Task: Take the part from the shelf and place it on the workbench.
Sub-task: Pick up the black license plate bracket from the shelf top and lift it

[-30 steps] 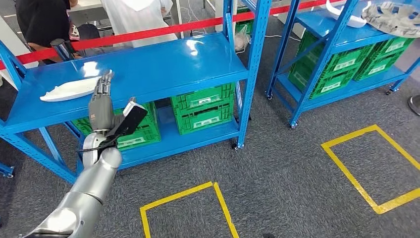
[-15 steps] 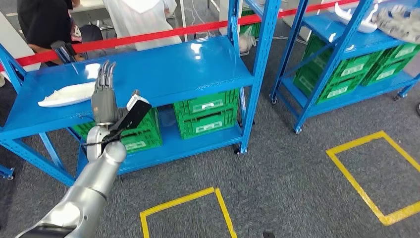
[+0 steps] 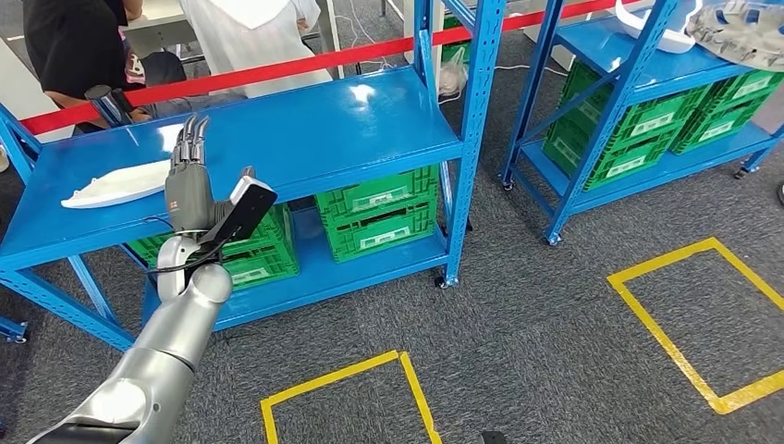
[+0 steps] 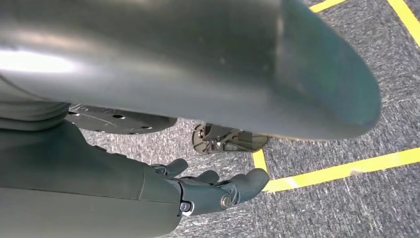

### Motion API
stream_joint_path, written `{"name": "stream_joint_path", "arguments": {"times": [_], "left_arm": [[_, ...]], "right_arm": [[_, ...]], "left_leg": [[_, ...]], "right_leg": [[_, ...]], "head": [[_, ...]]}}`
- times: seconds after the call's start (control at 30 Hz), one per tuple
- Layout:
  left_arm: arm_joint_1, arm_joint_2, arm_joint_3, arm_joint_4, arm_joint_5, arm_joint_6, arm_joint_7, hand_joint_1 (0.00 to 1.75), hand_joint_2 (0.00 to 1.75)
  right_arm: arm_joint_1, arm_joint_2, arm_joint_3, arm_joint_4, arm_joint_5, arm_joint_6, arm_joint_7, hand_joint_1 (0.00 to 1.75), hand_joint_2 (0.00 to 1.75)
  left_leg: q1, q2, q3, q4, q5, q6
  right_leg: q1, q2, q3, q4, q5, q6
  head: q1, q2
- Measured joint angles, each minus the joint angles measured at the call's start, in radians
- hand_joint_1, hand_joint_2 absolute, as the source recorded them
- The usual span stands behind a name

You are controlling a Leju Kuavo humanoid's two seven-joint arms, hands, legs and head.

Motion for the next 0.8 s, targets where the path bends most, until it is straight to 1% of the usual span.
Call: {"name": "stream_joint_path", "arguments": {"times": [0.07,0.1,0.13,0.17,0.2,0.23,0.27,0.3,0.33,0.37,0.4,0.43,0.47,0.5,0.53,0.57,0.6,0.63,0.67,0.7,0.73,0.77,0.8], "left_arm": [[0.0,0.001,0.0,-0.005,0.0,0.0,0.005,0.0,0.0],[-0.001,0.002,0.0,-0.007,0.0,0.0,0.009,0.0,0.0],[-0.003,0.001,-0.001,-0.008,-0.001,-0.001,0.013,0.0,0.0],[-0.004,0.001,-0.001,-0.007,-0.002,-0.001,0.017,0.0,0.0],[-0.004,0.001,-0.002,-0.006,-0.004,-0.002,0.02,0.0,0.0],[-0.002,0.001,-0.003,-0.005,-0.005,-0.002,0.022,0.0,0.0],[0.0,0.001,-0.004,-0.003,-0.007,-0.002,0.023,0.0,0.0],[0.002,0.001,-0.005,-0.001,-0.008,-0.002,0.025,0.0,0.0],[0.003,0.0,-0.006,0.0,-0.009,-0.002,0.025,0.0,0.0],[0.004,-0.001,-0.006,0.001,-0.009,-0.002,0.026,0.0,0.0],[0.003,-0.002,-0.006,0.001,-0.01,-0.002,0.027,0.0,0.0],[0.003,-0.003,-0.007,0.001,-0.01,-0.002,0.027,0.0,0.0],[0.004,-0.004,-0.007,0.002,-0.011,-0.002,0.028,0.0,0.0],[0.004,-0.004,-0.007,0.003,-0.012,-0.002,0.028,0.0,0.0],[0.005,-0.004,-0.008,0.003,-0.012,-0.002,0.028,0.0,0.0],[0.005,-0.002,-0.008,0.004,-0.012,-0.002,0.028,0.0,0.0],[0.005,-0.001,-0.008,0.004,-0.012,-0.001,0.028,0.0,0.0],[0.005,0.001,-0.008,0.004,-0.012,-0.001,0.028,0.0,0.0],[0.005,0.001,-0.009,0.004,-0.013,-0.001,0.028,0.0,0.0],[0.006,0.001,-0.01,0.005,-0.014,-0.001,0.029,0.0,0.0],[0.008,0.001,-0.012,0.006,-0.015,-0.001,0.029,0.0,0.0],[0.011,0.001,-0.014,0.008,-0.015,-0.001,0.029,0.0,0.0],[0.013,0.002,-0.015,0.009,-0.016,-0.001,0.029,0.0,0.0]], "right_arm": [[-0.002,0.0,0.004,0.0,0.003,0.0,0.001,0.0,0.0],[-0.003,0.0,0.005,0.0,0.003,0.0,0.001,0.0,0.0],[-0.003,-0.001,0.006,0.0,0.003,0.001,0.001,0.0,0.0],[-0.004,-0.001,0.007,0.0,0.002,0.001,0.001,0.0,0.0],[-0.004,-0.001,0.007,0.0,0.001,0.001,0.001,0.0,0.0],[-0.003,-0.001,0.007,0.0,0.0,0.001,0.001,0.0,0.0],[-0.003,-0.001,0.007,0.0,-0.001,0.001,0.001,0.0,0.0],[-0.002,-0.001,0.007,0.0,-0.002,0.001,0.001,0.0,0.0],[-0.002,-0.001,0.007,0.0,-0.003,0.001,0.001,0.0,0.0],[-0.002,-0.001,0.007,0.0,-0.003,0.001,0.001,0.0,0.0],[-0.002,-0.001,0.007,0.0,-0.003,0.004,0.001,0.0,0.0],[-0.001,-0.001,0.007,0.0,-0.002,0.008,0.002,0.0,0.0],[-0.001,-0.001,0.007,0.0,-0.002,0.012,0.002,0.0,0.0],[-0.001,0.0,0.007,0.0,0.0,0.015,0.004,0.0,0.0],[-0.001,-0.001,0.007,0.0,0.001,0.017,0.006,0.0,0.0],[-0.002,-0.001,0.007,0.0,0.002,0.017,0.008,0.0,0.0],[-0.002,0.0,0.007,0.0,0.003,0.017,0.011,0.0,0.0],[-0.001,0.0,0.007,0.0,0.004,0.019,0.013,0.0,0.0],[0.0,0.0,0.007,0.0,0.005,0.02,0.015,0.0,0.0],[0.001,0.0,0.007,0.0,0.006,0.022,0.015,0.0,0.0],[0.002,0.0,0.007,0.0,0.007,0.023,0.016,0.0,0.0],[0.002,0.0,0.007,0.0,0.008,0.024,0.016,0.0,0.0],[0.002,0.0,0.007,0.0,0.008,0.026,0.016,0.0,0.0]], "left_leg": [[0.007,-0.001,0.012,-0.02,0.009,-0.007],[0.012,-0.001,0.02,-0.033,0.014,-0.011],[0.016,-0.003,0.026,-0.043,0.019,-0.014],[0.017,-0.005,0.028,-0.046,0.02,-0.014],[0.018,-0.007,0.028,-0.045,0.019,-0.012],[0.019,-0.012,0.027,-0.043,0.017,-0.012],[0.02,-0.017,0.025,-0.039,0.014,-0.013],[0.022,-0.025,0.024,-0.034,0.011,-0.016],[0.025,-0.034,0.022,-0.026,0.007,-0.021],[0.028,-0.042,0.02,-0.017,0.001,-0.026],[0.029,-0.05,0.016,-0.006,-0.005,-0.033],[0.029,-0.058,0.011,0.002,-0.009,-0.04],[0.028,-0.065,0.007,0.006,-0.012,-0.047],[0.028,-0.072,0.004,0.006,-0.011,-0.054],[0.029,-0.078,0.002,0.004,-0.01,-0.06],[0.03,-0.073,0.0,0.007,-0.01,-0.065],[0.029,-0.057,-0.008,0.02,-0.018,-0.069],[0.029,-0.035,-0.024,0.053,-0.036,-0.072],[0.028,-0.011,-0.051,0.106,-0.063,-0.074],[0.027,0.004,-0.085,0.174,-0.093,-0.076],[0.028,0.01,-0.117,0.237,-0.116,-0.078],[0.028,0.012,-0.139,0.276,-0.123,-0.078],[0.028,0.014,-0.141,0.278,-0.111,-0.077]], "right_leg": [[0.003,-0.002,0.005,-0.003,-0.003,0.007],[0.005,-0.004,0.0,0.011,-0.013,0.012],[0.005,-0.006,-0.016,0.046,-0.033,0.017],[0.004,-0.007,-0.044,0.1,-0.061,0.022],[0.002,-0.008,-0.079,0.164,-0.091,0.028],[0.0,-0.008,-0.112,0.22,-0.109,0.033],[-0.003,-0.008,-0.131,0.247,-0.109,0.037],[-0.005,-0.008,-0.131,0.236,-0.089,0.041],[-0.008,-0.005,-0.111,0.187,-0.053,0.045],[-0.012,0.004,-0.08,0.118,-0.018,0.048],[-0.013,0.019,-0.053,0.06,0.006,0.047],[-0.013,0.031,-0.035,0.022,0.019,0.04],[-0.012,0.038,-0.029,0.009,0.019,0.03],[-0.009,0.037,-0.031,0.012,0.017,0.019],[-0.009,0.028,-0.029,0.013,0.018,0.007],[-0.008,0.02,-0.027,0.01,0.02,-0.001],[-0.009,0.012,-0.023,0.007,0.022,-0.009],[-0.01,0.003,-0.02,0.004,0.023,-0.016],[-0.009,-0.006,-0.018,0.003,0.022,-0.02],[-0.008,-0.016,-0.017,0.003,0.021,-0.023],[-0.006,-0.026,-0.017,0.003,0.019,-0.025],[-0.006,-0.036,-0.016,0.003,0.017,-0.026],[-0.005,-0.045,-0.014,0.003,0.015,-0.026]], "head": [[0.001,0.0],[0.001,0.0],[0.002,0.0],[0.003,0.0],[0.004,0.0],[0.004,0.0],[0.004,0.0],[0.004,0.0],[0.004,0.0],[0.004,0.0],[0.005,0.0],[0.005,0.0],[0.006,0.0],[0.006,0.0],[0.005,0.0],[0.005,0.0],[0.002,0.0],[-0.002,0.0],[-0.005,0.0],[-0.008,0.0],[-0.008,0.0],[-0.008,0.0],[-0.008,0.0]]}}
